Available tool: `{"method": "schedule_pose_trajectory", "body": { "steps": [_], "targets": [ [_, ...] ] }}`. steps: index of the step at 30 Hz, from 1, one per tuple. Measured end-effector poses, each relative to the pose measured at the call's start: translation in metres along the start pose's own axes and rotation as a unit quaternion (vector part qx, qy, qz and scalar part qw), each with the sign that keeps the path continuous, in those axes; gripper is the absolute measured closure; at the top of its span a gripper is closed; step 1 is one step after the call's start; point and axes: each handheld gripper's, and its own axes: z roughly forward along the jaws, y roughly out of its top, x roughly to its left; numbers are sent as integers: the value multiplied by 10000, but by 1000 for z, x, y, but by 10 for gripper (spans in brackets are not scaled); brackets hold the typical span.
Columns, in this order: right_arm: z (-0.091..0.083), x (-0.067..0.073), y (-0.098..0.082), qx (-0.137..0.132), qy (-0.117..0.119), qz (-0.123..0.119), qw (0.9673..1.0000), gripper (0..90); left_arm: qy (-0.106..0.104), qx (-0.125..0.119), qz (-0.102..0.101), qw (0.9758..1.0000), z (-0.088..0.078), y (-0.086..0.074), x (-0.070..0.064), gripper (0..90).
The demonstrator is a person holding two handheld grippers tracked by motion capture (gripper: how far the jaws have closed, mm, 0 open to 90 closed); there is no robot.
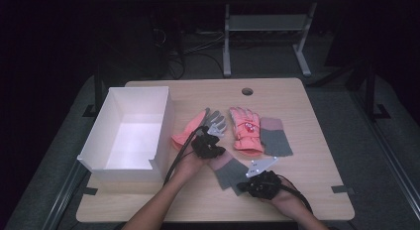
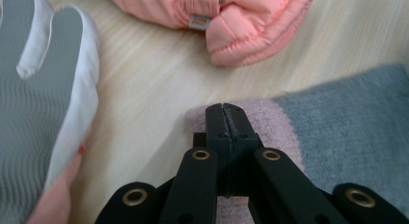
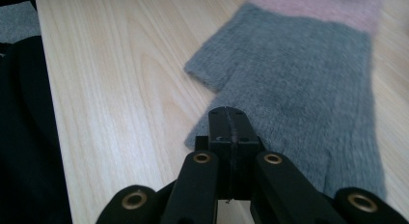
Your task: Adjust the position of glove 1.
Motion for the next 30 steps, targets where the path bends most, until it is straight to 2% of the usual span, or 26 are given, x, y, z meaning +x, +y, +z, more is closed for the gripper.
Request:
{"method": "schedule_pose_trajectory", "body": {
  "steps": [6,14,20,24,26,28,30],
  "targets": [
    [-9,-9,-7,32,-61,155,9999,900,-33,102,-56,9999,-9,-8,-4,898],
    [-15,-16,-12,67,-139,210,9997,900,-83,114,-132,9998,-20,-24,-16,898],
    [-16,-18,-13,56,-187,232,9995,900,-174,154,-110,9997,-30,-35,-22,898],
    [-16,-24,-12,57,-277,304,9991,900,-373,113,-234,9990,-38,-47,-31,898],
    [-16,-25,-11,53,-298,317,9990,900,-418,150,-170,9989,-40,-49,-32,898],
    [-16,-29,-10,79,-367,351,9987,900,-515,81,-293,9982,-41,-53,-37,898],
    [-14,-35,-7,68,-455,379,9982,900,-654,129,-220,9975,-45,-58,-42,898]
  ]
}}
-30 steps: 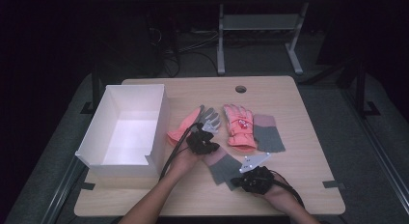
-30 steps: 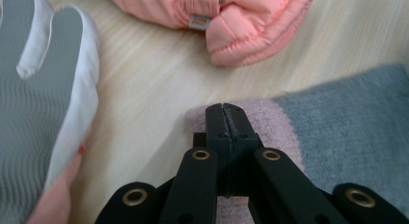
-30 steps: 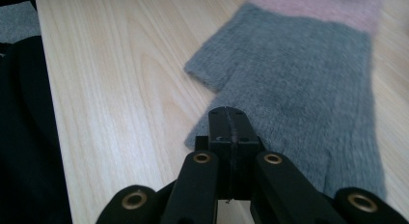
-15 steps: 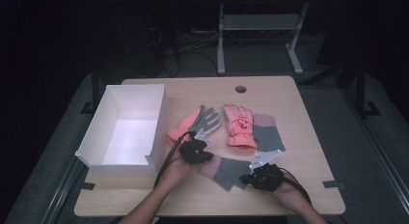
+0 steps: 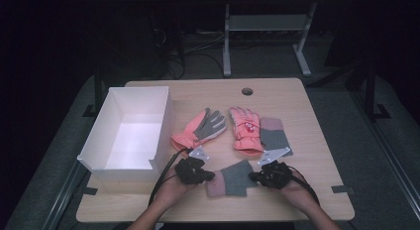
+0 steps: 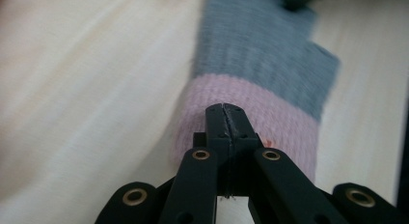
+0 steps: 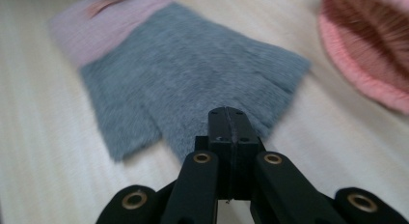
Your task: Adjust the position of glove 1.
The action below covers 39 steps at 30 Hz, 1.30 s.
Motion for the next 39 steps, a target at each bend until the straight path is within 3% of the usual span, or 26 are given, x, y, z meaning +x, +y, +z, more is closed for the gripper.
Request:
{"method": "schedule_pose_trajectory", "body": {
  "steps": [9,19,23,27,30,31,32,33,35,36,37,38,39],
  "targets": [
    [15,-16,19,-73,-194,106,9997,900,-262,-14,15,9997,1,-5,-13,898],
    [33,-22,39,-156,-277,77,9995,900,-544,18,180,9984,8,-1,-23,898],
    [33,-22,40,-150,-298,44,9994,900,-578,6,184,9982,10,-1,-25,898],
    [24,-22,40,-345,-239,69,9991,900,-583,-73,176,9981,5,0,-24,895],
    [14,-23,41,-516,-230,103,9983,900,-516,-228,196,9982,-4,0,-20,735],
    [4,-26,38,-617,-296,164,9975,900,-312,-257,264,9988,-9,-1,-17,691],
    [4,-26,38,-617,-296,164,9975,900,-312,-257,264,9988,-9,-1,-17,638],
    [-5,-33,34,-652,-334,253,9970,900,-181,-286,242,9991,-13,-2,-13,588],
    [-12,-41,28,-665,-433,323,9963,900,-122,-326,208,9992,-14,-2,-12,499],
    [-12,-41,28,-665,-433,323,9963,900,-47,-358,214,9991,-14,-3,-11,499],
    [-20,-48,21,-673,-526,455,9953,900,113,-323,311,9989,-12,-4,-9,398],
    [-20,-48,21,-673,-526,455,9953,900,113,-323,311,9989,-12,-4,-9,362],
    [-28,-58,15,-706,-653,514,9940,900,272,-274,320,9987,-9,-5,-7,326]
  ]
}}
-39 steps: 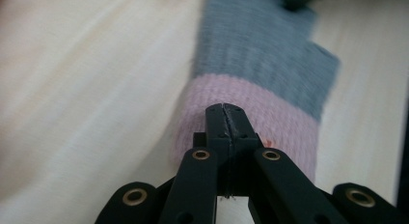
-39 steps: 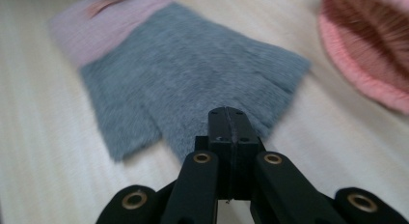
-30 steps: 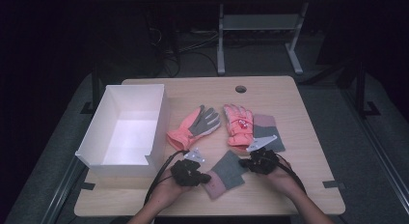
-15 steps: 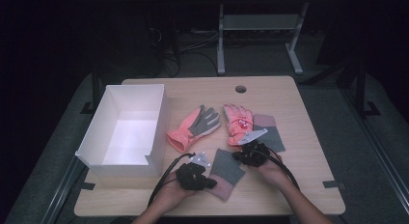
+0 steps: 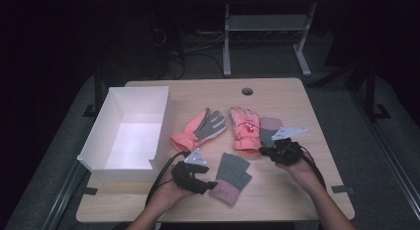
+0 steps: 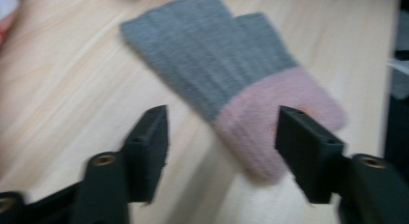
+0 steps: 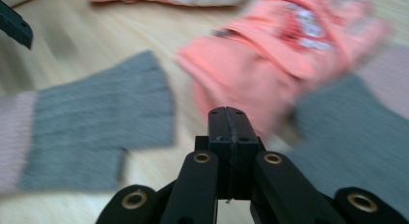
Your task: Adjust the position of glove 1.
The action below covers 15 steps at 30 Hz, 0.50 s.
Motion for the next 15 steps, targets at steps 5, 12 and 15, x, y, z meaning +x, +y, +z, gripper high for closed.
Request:
{"method": "schedule_pose_trajectory", "body": {
  "steps": [5,12,15],
  "targets": [
    [-14,-24,-11,-19,-297,267,9992,900,123,60,-68,9999,4,-2,5,207],
    [-25,-60,-31,136,-622,720,9954,900,290,-27,-201,9994,5,-4,12,155],
    [-23,-61,-31,182,-609,717,9954,900,294,-17,-229,9993,5,-4,14,155]
  ]
}}
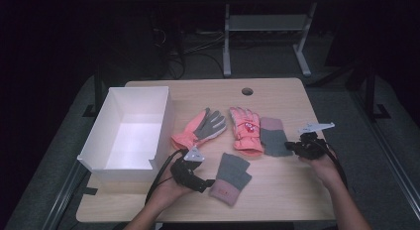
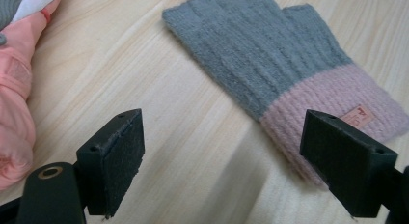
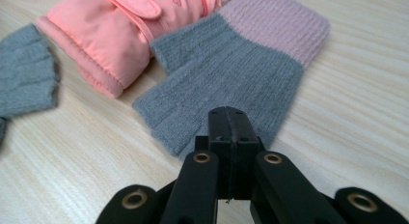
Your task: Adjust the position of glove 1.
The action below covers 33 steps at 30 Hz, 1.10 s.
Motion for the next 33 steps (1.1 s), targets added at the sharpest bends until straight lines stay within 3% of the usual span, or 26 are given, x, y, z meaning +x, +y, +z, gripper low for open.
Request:
{"method": "schedule_pose_trajectory", "body": {
  "steps": [7,14,20,33],
  "targets": [
    [16,-3,-3,385,-159,-80,9991,900,66,11,-39,10000,-2,-1,3,155],
    [12,-3,-5,415,-206,-89,9989,900,90,-9,-38,10000,-3,-1,4,155],
    [-3,-3,-21,433,-238,-27,9988,900,91,-5,-72,9999,-3,0,5,156],
    [-48,20,-64,505,-335,-74,9981,900,65,19,-11,10000,0,2,1,156]
  ]
}}
